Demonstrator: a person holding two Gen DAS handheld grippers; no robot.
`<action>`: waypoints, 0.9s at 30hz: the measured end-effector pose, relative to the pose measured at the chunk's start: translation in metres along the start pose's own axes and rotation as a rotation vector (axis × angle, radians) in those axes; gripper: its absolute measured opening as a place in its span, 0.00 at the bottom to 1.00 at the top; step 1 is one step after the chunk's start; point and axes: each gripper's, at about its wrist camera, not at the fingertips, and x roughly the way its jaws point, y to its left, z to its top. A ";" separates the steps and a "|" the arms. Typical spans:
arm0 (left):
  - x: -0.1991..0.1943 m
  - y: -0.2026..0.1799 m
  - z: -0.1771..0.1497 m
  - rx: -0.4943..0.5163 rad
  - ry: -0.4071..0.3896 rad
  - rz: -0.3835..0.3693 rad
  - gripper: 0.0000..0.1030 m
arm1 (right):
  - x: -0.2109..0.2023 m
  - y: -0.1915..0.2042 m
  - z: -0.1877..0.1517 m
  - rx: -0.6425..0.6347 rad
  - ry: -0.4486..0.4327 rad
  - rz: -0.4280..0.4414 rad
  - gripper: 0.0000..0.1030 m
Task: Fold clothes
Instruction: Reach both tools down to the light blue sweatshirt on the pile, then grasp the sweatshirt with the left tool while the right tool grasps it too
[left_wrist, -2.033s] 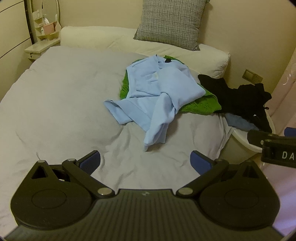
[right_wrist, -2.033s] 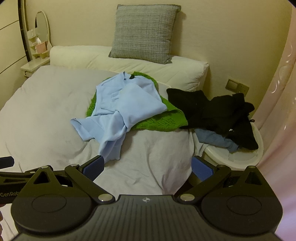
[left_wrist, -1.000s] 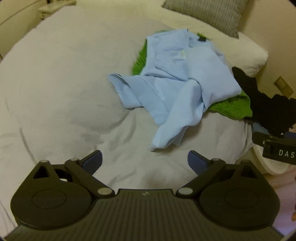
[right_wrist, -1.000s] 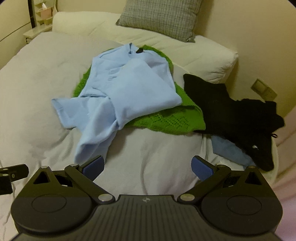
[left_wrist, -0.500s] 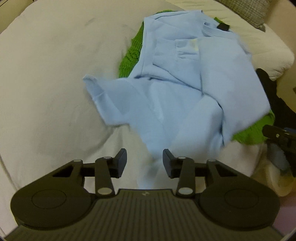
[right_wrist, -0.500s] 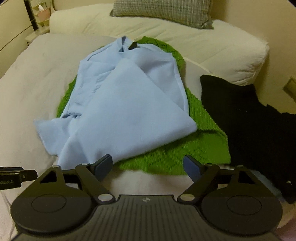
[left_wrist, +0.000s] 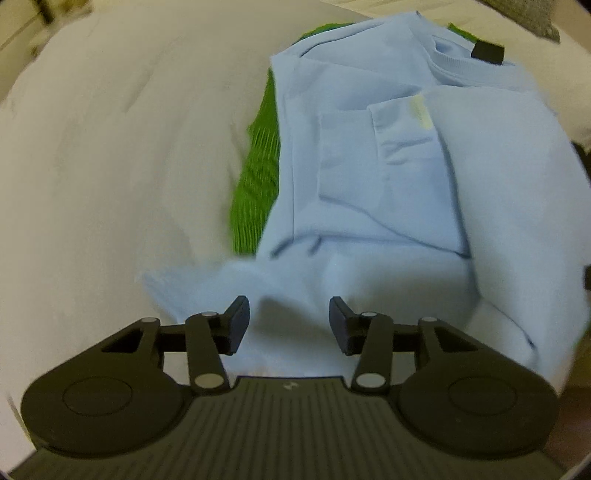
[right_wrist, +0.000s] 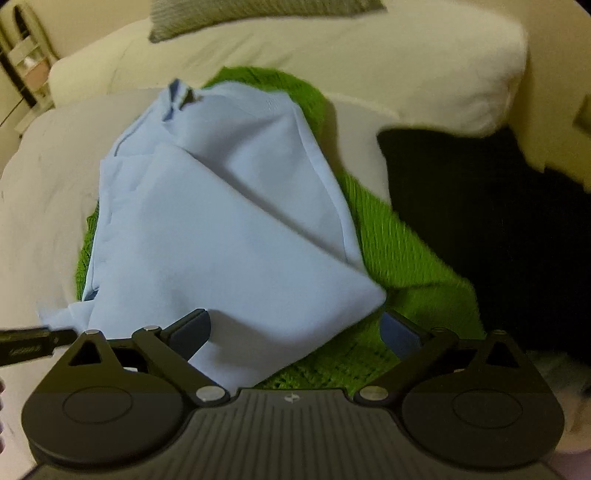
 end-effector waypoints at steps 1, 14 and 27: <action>0.005 -0.002 0.005 0.028 -0.012 0.003 0.41 | 0.003 -0.003 -0.001 0.022 0.009 0.013 0.98; 0.069 -0.027 0.018 0.354 -0.109 0.038 0.43 | 0.013 -0.016 -0.008 0.175 0.013 0.148 0.98; 0.078 -0.001 0.027 0.143 -0.116 -0.038 0.35 | 0.010 -0.011 -0.014 0.216 -0.048 0.214 0.64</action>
